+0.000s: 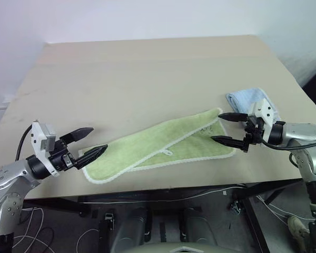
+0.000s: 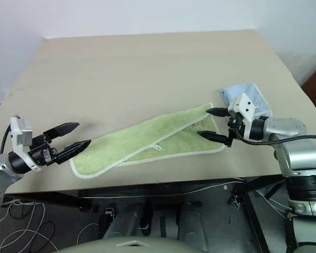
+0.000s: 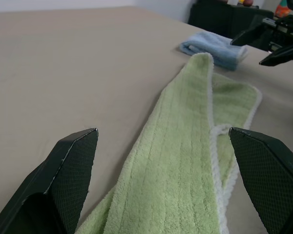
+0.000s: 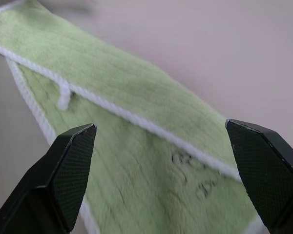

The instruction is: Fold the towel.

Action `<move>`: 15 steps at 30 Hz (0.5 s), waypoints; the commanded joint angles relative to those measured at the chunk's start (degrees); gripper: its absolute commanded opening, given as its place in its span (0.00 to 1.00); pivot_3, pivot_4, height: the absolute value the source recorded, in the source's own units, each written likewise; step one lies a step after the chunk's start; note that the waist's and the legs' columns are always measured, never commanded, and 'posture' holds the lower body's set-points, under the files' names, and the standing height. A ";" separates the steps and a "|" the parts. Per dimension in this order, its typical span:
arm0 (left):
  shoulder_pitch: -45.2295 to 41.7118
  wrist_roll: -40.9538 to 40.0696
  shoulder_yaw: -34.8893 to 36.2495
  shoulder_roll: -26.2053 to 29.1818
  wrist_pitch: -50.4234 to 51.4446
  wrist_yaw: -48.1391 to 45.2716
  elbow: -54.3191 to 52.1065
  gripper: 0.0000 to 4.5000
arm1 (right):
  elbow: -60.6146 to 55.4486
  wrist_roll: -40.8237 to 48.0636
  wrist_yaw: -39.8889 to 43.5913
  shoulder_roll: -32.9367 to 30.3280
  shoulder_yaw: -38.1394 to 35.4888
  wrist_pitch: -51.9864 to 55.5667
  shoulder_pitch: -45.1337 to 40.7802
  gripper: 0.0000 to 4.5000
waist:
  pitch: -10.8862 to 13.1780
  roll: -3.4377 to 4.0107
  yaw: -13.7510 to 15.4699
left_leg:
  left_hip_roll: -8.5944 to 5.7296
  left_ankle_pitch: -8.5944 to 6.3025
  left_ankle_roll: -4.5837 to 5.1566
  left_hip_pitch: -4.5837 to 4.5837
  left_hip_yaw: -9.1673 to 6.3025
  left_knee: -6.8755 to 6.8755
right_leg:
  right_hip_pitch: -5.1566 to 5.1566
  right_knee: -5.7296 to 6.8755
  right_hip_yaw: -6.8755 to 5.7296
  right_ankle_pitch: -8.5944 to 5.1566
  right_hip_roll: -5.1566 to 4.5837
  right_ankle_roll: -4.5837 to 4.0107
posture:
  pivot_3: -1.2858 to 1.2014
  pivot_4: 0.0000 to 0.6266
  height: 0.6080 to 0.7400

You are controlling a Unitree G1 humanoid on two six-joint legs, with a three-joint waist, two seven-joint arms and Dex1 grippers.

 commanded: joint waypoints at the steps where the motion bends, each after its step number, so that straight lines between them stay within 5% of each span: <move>1: -2.65 0.38 -0.59 0.31 -0.39 0.32 -0.88 1.00 | 0.20 -0.30 0.42 0.26 -0.54 -2.00 -1.35 0.99 | 0.00 0.00 0.15 | 0.00 0.00 0.00 0.00 0.00 0.01 | 0.01 0.00 -0.01 0.00 0.00 0.00 | 0.52 0.24 1.00; 15: -8.39 2.52 -6.19 -2.63 -1.04 0.22 0.19 1.00 | 5.83 -6.37 -2.74 -0.54 0.02 -4.23 -3.41 0.99 | 0.00 0.01 -0.04 | -0.02 0.00 0.00 0.00 0.01 0.02 | 0.01 0.00 0.00 0.01 0.00 0.00 | 0.52 0.24 1.00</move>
